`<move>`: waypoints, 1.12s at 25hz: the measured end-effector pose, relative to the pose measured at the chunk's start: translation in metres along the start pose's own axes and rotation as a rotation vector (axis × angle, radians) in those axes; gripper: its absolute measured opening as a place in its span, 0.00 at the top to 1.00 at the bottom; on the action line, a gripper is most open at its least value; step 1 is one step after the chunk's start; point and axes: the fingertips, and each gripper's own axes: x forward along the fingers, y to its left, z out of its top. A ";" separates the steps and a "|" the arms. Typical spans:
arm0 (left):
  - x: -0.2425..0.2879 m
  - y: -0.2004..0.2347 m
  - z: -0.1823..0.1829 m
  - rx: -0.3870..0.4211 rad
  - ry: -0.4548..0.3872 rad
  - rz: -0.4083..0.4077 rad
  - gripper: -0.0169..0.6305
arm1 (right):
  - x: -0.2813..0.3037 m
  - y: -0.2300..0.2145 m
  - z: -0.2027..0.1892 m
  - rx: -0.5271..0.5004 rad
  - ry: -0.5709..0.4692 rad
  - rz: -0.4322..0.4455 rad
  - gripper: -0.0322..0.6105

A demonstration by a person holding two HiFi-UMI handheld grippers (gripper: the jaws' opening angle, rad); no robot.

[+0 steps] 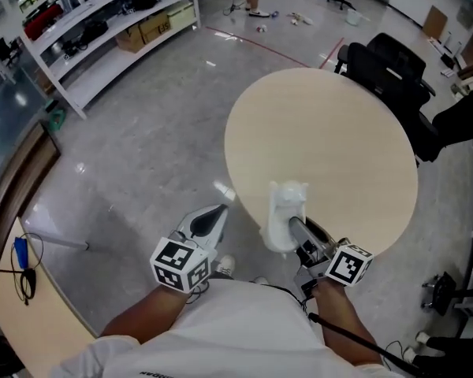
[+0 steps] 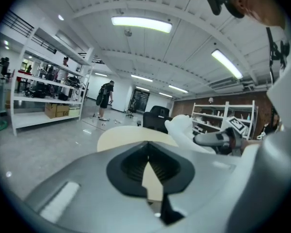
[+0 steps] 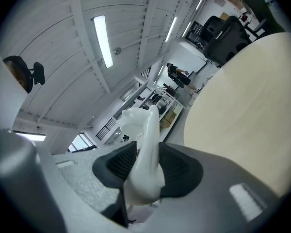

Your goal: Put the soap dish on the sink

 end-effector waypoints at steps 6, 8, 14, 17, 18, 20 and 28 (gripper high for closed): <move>-0.025 -0.005 -0.005 -0.024 -0.035 0.109 0.96 | 0.005 0.008 -0.008 -0.008 0.079 0.077 0.72; -0.033 -0.009 -0.006 -0.030 -0.046 0.141 0.96 | 0.004 0.012 -0.011 -0.016 0.112 0.105 0.72; -0.058 -0.025 -0.011 -0.057 -0.083 0.227 0.96 | -0.003 0.023 -0.020 -0.039 0.196 0.165 0.72; -0.074 -0.031 -0.022 -0.079 -0.087 0.269 0.96 | -0.006 0.033 -0.027 -0.054 0.237 0.192 0.72; -0.078 -0.033 -0.026 -0.087 -0.090 0.282 0.96 | -0.007 0.034 -0.030 -0.058 0.250 0.201 0.72; -0.083 -0.039 -0.033 -0.100 -0.098 0.306 0.96 | -0.010 0.035 -0.035 -0.065 0.277 0.215 0.72; -0.110 -0.060 -0.056 -0.146 -0.133 0.403 0.96 | -0.022 0.041 -0.058 -0.073 0.363 0.273 0.72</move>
